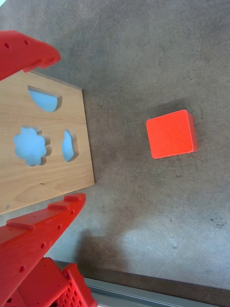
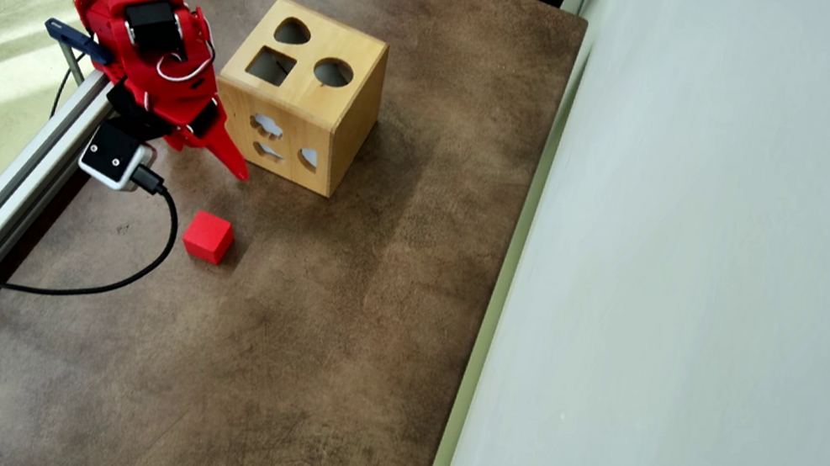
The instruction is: Pick and place the red cube on the square hole
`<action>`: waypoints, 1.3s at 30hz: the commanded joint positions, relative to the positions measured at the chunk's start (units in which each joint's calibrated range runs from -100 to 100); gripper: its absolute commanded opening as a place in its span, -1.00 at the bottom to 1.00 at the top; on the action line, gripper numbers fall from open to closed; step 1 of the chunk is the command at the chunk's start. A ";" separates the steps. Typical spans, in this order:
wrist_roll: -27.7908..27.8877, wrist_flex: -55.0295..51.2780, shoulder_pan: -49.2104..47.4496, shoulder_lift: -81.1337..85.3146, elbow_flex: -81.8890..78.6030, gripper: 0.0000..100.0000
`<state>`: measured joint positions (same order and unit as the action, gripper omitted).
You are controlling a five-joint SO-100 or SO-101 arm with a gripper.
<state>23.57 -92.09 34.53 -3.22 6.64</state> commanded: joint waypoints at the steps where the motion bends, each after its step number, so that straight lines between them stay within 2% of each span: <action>1: -0.10 -0.03 0.24 0.21 0.97 -0.20; 22: 0.05 1.34 0.24 -18.39 1.95 -0.20; 27: -0.15 6.49 0.16 -20.94 1.86 -0.20; 39: -0.10 9.78 0.16 -26.97 1.95 -0.20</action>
<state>23.57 -84.58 34.53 -30.51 6.64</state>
